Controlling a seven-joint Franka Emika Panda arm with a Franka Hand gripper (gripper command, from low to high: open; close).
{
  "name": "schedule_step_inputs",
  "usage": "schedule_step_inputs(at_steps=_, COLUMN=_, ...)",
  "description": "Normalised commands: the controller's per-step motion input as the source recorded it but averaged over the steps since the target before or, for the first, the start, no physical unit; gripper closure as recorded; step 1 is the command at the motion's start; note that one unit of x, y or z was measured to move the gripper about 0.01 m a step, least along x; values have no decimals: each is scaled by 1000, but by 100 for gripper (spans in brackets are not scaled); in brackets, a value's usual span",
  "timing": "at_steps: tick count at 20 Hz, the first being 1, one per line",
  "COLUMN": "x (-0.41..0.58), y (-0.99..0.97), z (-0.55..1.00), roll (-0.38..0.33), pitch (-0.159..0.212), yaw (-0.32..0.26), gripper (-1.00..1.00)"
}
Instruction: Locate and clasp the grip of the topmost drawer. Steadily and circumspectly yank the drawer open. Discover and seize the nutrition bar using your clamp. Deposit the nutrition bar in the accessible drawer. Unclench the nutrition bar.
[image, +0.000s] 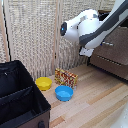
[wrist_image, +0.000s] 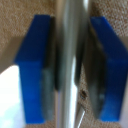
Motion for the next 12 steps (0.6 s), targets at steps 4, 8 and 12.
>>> schedule_step_inputs(at_steps=4, x=118, y=21, z=34, roll=25, pitch=34, yaw=-3, gripper=-100)
schedule_step_inputs(at_steps=8, x=191, y=157, z=226, roll=32, pitch=90, yaw=-10, gripper=-100)
schedule_step_inputs(at_steps=12, x=240, y=394, z=334, roll=110, pitch=35, yaw=-31, gripper=-100)
